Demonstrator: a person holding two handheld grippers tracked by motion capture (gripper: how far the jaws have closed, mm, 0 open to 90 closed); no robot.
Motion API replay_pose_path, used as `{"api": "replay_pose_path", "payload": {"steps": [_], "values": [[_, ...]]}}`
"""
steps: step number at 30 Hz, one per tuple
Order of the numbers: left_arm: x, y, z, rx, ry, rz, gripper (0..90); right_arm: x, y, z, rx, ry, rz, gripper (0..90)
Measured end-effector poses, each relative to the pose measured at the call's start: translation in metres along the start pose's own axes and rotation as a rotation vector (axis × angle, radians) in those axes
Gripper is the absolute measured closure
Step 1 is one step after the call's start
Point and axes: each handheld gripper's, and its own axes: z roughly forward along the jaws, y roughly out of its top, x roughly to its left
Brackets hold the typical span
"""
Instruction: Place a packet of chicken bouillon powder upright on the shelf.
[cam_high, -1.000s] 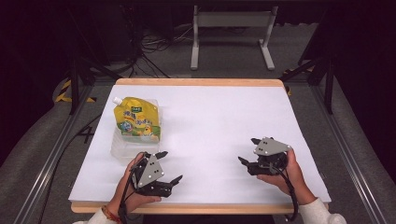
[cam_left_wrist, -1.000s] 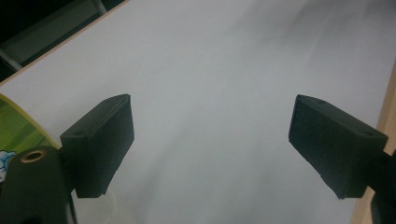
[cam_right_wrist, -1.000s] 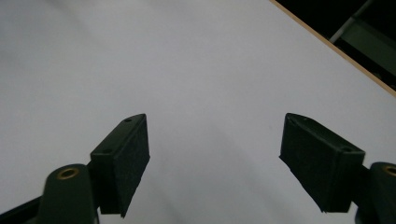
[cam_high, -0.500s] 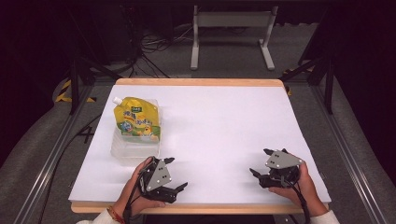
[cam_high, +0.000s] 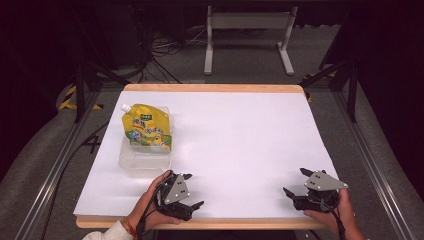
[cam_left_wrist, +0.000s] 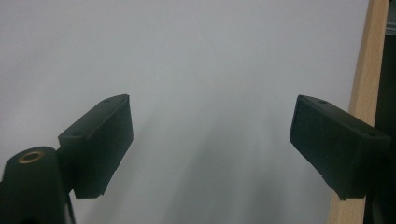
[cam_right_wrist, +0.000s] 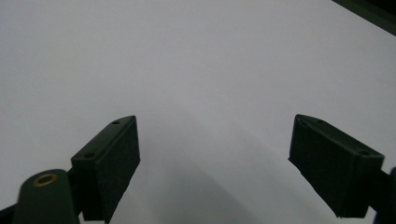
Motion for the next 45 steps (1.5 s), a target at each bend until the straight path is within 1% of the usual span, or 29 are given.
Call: {"api": "replay_pose_path", "payload": {"steps": [1, 3, 4, 6, 9, 10, 11, 13, 17, 21, 25, 27, 36, 45], "values": [[0.001, 0.0, 0.001, -0.003, -0.005, -0.003, 14.0, -0.001, -0.002, -0.002, -0.003, -0.006, 0.007, 16.3], [0.001, -0.001, 0.003, 0.01, 0.003, 0.009, 13.9, -0.003, -0.006, -0.005, -0.011, -0.017, 0.03, 16.2], [0.001, -0.001, 0.006, 0.022, 0.005, 0.02, 13.8, -0.003, -0.008, -0.007, -0.011, -0.022, 0.033, 16.1], [0.003, -0.002, 0.009, 0.033, 0.007, 0.022, 13.8, -0.004, -0.011, -0.008, -0.009, -0.034, 0.041, 16.1], [0.004, -0.003, 0.011, 0.034, -0.003, 0.021, 13.6, -0.004, -0.012, -0.008, -0.009, -0.037, 0.053, 16.0], [0.004, -0.003, 0.011, 0.035, -0.001, 0.029, 13.4, -0.003, -0.012, -0.008, -0.011, -0.04, 0.054, 15.9], [0.005, -0.003, 0.01, 0.031, -0.003, 0.027, 13.4, -0.001, -0.012, -0.008, -0.009, -0.037, 0.05, 15.9], [0.005, -0.002, 0.01, 0.019, -0.013, 0.014, 13.3, 0.002, -0.011, -0.007, 0.001, -0.043, 0.026, 15.8], [0.006, -0.002, 0.012, 0.025, -0.024, 0.016, 13.2, 0.006, -0.011, -0.006, 0.005, -0.043, 0.015, 15.8], [0.005, -0.001, 0.013, 0.032, -0.036, 0.015, 12.8, 0.006, -0.011, -0.006, 0.005, -0.042, 0.015, 15.8], [0.005, 0.0, 0.013, 0.037, -0.038, 0.019, 12.7, 0.006, -0.012, -0.006, 0.009, -0.04, 0.016, 15.8], [0.005, 0.0, 0.013, 0.039, -0.04, 0.02, 12.7, 0.007, -0.012, -0.005, 0.012, -0.041, 0.002, 15.8], [0.006, 0.0, 0.013, 0.038, -0.043, 0.018, 12.6, 0.009, -0.01, -0.004, 0.012, -0.033, -0.005, 15.8], [0.005, 0.0, 0.015, 0.052, -0.05, 0.021, 12.3, 0.01, -0.009, -0.003, 0.005, -0.024, 0.001, 15.8]]}}
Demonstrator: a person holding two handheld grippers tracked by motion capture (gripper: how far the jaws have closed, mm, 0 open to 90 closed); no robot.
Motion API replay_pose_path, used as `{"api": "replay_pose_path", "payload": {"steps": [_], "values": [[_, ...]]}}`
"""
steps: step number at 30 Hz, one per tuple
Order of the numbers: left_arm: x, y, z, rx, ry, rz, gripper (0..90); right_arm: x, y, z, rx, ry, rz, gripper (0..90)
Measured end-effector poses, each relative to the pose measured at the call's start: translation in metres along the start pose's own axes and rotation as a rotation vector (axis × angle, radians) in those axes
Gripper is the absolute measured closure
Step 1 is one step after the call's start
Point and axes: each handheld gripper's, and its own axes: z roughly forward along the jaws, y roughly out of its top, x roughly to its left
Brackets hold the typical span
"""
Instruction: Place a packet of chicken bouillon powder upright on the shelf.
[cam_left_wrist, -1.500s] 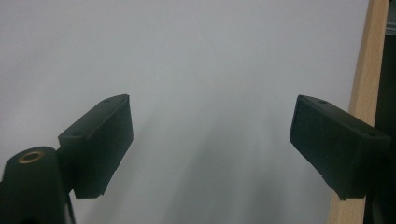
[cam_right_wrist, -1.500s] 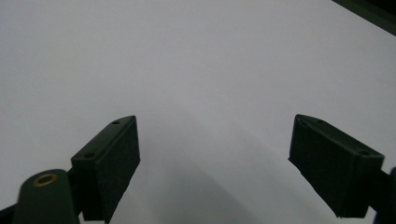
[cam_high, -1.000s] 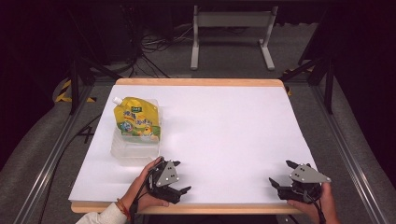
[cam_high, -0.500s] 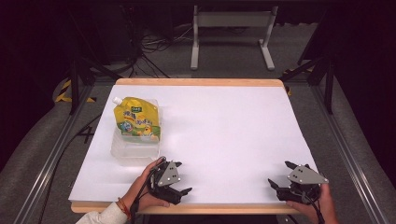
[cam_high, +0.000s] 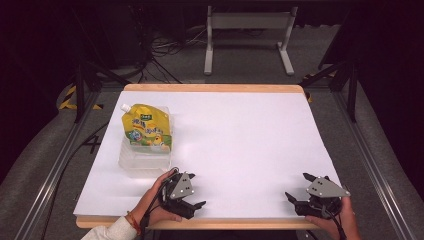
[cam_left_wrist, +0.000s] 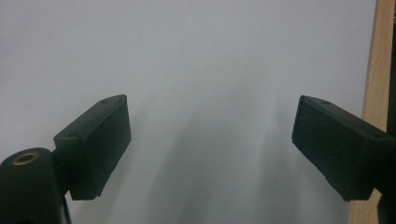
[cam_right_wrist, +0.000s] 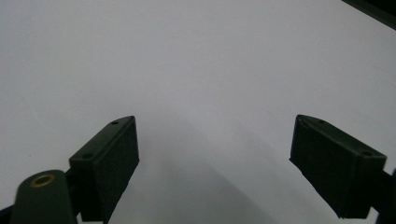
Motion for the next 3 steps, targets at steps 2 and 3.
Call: {"api": "replay_pose_path", "payload": {"steps": [2, 3], "values": [[-0.0006, -0.0004, -0.0002, 0.001, 0.001, -0.003, 12.3, 0.0, 0.0005, 0.0004, -0.001, 0.0, 0.002, 15.8], [-0.0006, -0.0003, -0.0002, 0.001, -0.002, -0.005, 12.3, 0.0, 0.001, 0.0008, -0.004, -0.001, 0.003, 15.6]]}}
